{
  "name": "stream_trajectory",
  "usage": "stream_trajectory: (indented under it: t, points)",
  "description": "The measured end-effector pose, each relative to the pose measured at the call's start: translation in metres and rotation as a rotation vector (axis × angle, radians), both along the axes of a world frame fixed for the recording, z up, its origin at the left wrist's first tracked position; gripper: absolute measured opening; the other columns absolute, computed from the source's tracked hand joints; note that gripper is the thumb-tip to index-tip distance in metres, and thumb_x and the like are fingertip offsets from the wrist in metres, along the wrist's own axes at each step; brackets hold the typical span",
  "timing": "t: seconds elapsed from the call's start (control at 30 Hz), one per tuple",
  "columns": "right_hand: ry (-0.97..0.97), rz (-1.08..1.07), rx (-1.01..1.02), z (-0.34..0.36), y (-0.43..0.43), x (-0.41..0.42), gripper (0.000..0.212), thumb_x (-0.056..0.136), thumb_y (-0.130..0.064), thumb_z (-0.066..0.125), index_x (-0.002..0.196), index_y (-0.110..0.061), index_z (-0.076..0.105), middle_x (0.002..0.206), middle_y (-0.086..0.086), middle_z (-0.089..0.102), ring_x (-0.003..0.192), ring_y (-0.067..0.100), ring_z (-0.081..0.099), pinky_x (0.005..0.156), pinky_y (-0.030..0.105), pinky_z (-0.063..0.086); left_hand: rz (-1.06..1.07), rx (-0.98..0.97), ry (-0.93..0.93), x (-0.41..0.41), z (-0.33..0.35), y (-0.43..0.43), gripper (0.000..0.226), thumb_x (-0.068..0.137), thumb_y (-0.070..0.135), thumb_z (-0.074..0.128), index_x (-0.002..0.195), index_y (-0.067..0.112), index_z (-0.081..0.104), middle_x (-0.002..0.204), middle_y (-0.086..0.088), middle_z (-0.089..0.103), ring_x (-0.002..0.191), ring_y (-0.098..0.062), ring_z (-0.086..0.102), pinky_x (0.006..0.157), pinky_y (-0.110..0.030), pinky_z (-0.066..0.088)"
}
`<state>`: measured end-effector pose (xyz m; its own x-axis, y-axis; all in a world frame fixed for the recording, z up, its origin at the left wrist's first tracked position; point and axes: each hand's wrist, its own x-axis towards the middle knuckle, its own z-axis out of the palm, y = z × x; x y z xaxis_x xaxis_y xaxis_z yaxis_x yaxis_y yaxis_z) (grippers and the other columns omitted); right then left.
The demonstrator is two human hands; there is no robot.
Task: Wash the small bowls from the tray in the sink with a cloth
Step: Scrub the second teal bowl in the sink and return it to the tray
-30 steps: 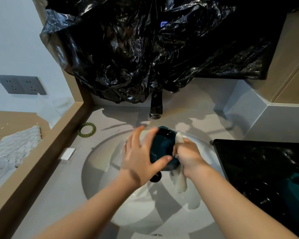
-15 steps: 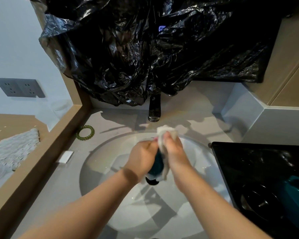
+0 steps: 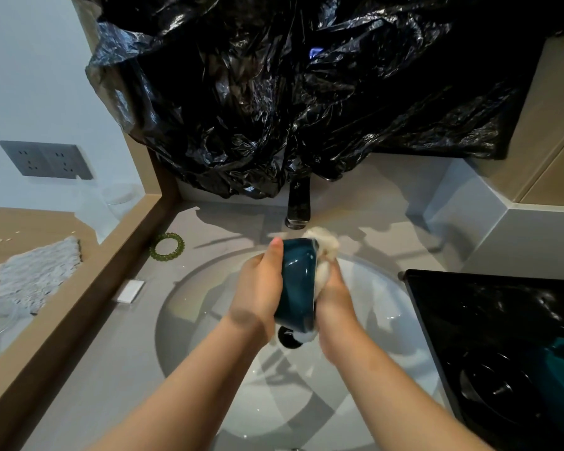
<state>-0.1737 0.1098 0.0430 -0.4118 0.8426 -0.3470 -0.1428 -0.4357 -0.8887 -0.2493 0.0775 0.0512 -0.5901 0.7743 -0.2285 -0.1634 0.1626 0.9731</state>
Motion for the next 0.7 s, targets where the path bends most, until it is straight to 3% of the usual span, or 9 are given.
stream_trajectory:
  t: [0.1, 0.2, 0.23, 0.3, 0.4, 0.5, 0.6, 0.63, 0.7]
  points:
    - [-0.058, 0.027, 0.16, -0.012, -0.029, -0.004, 0.025, 0.1, -0.033, 0.034, 0.121, -0.042, 0.045, 0.11, -0.006, 0.061, 0.101, 0.011, 0.059, 0.074, 0.024, 0.047, 0.019, 0.007, 0.013, -0.009, 0.001, 0.0, 0.037, 0.102, 0.031, 0.034, 0.078, 0.021, 0.06, 0.076, -0.003, 0.064, 0.073, -0.018, 0.061, 0.058, -0.02, 0.051]
    - [-0.111, 0.07, 0.296, -0.015, -0.046, -0.004, 0.023, 0.096, -0.047, 0.038, 0.102, -0.067, 0.027, 0.108, -0.027, 0.05, 0.098, -0.007, 0.051, 0.087, 0.019, 0.04, -0.002, 0.029, 0.159, -0.005, 0.005, -0.006, 0.035, 0.103, 0.025, 0.033, 0.077, 0.015, 0.054, 0.066, 0.004, 0.057, 0.06, -0.011, 0.056, 0.05, -0.015, 0.043]
    - [-0.14, 0.059, 0.342, -0.012, -0.047, -0.004, 0.019, 0.09, -0.061, 0.037, 0.104, -0.069, 0.027, 0.107, -0.024, 0.049, 0.096, -0.005, 0.051, 0.09, 0.022, 0.04, -0.057, 0.038, 0.166, -0.006, 0.008, -0.006, 0.039, 0.103, 0.027, 0.033, 0.076, 0.013, 0.057, 0.063, 0.002, 0.059, 0.058, -0.01, 0.057, 0.051, -0.018, 0.043]
    - [-0.159, -0.008, 0.435, -0.006, -0.042, -0.007, 0.052, 0.073, -0.085, 0.031, 0.12, -0.064, 0.033, 0.124, -0.012, 0.045, 0.113, 0.007, 0.048, 0.104, 0.034, 0.039, -0.079, -0.01, 0.235, -0.006, 0.013, -0.003, 0.047, 0.101, 0.032, 0.035, 0.07, 0.012, 0.063, 0.061, 0.0, 0.064, 0.059, -0.013, 0.058, 0.055, -0.024, 0.042]
    - [-0.182, -0.13, 0.536, 0.01, -0.024, -0.008, 0.032, 0.081, -0.074, 0.032, 0.109, -0.067, 0.047, 0.147, -0.009, 0.038, 0.136, 0.008, 0.034, 0.114, 0.033, 0.027, -0.164, -0.051, 0.31, -0.004, 0.008, 0.0, 0.041, 0.099, 0.028, 0.041, 0.065, 0.015, 0.059, 0.052, 0.009, 0.059, 0.062, -0.017, 0.056, 0.052, -0.017, 0.04]
    - [-0.051, -0.165, 0.325, 0.019, 0.004, -0.001, 0.04, 0.082, -0.054, 0.044, 0.096, -0.026, 0.069, 0.105, 0.0, 0.07, 0.104, 0.018, 0.063, 0.095, 0.035, 0.048, -0.195, -0.06, 0.237, 0.0, 0.009, -0.005, 0.039, 0.097, 0.036, 0.045, 0.066, 0.019, 0.062, 0.068, 0.0, 0.067, 0.069, -0.02, 0.059, 0.071, -0.029, 0.047]
    - [0.168, -0.047, 0.018, 0.024, 0.014, 0.012, 0.039, 0.095, -0.041, 0.038, 0.083, -0.016, 0.066, 0.066, 0.004, 0.07, 0.059, 0.014, 0.067, 0.057, 0.021, 0.051, -0.19, -0.042, 0.14, -0.001, 0.018, -0.009, 0.036, 0.095, 0.043, 0.048, 0.074, 0.018, 0.066, 0.081, -0.008, 0.072, 0.081, -0.026, 0.066, 0.082, -0.038, 0.05]
    - [0.148, -0.06, -0.003, 0.022, 0.011, 0.013, 0.04, 0.093, -0.044, 0.04, 0.078, -0.017, 0.066, 0.064, 0.006, 0.068, 0.055, 0.014, 0.065, 0.057, 0.023, 0.049, -0.181, -0.023, 0.102, -0.003, 0.02, -0.008, 0.036, 0.095, 0.042, 0.048, 0.077, 0.017, 0.067, 0.082, -0.008, 0.072, 0.082, -0.027, 0.067, 0.084, -0.039, 0.05]
    - [-0.002, -0.104, 0.12, 0.019, 0.003, 0.005, 0.034, 0.087, -0.048, 0.045, 0.081, -0.022, 0.067, 0.085, 0.013, 0.068, 0.073, 0.019, 0.066, 0.075, 0.03, 0.05, -0.127, -0.008, 0.003, -0.008, 0.023, -0.007, 0.036, 0.096, 0.039, 0.047, 0.08, 0.013, 0.068, 0.086, -0.011, 0.072, 0.085, -0.03, 0.066, 0.087, -0.042, 0.05]
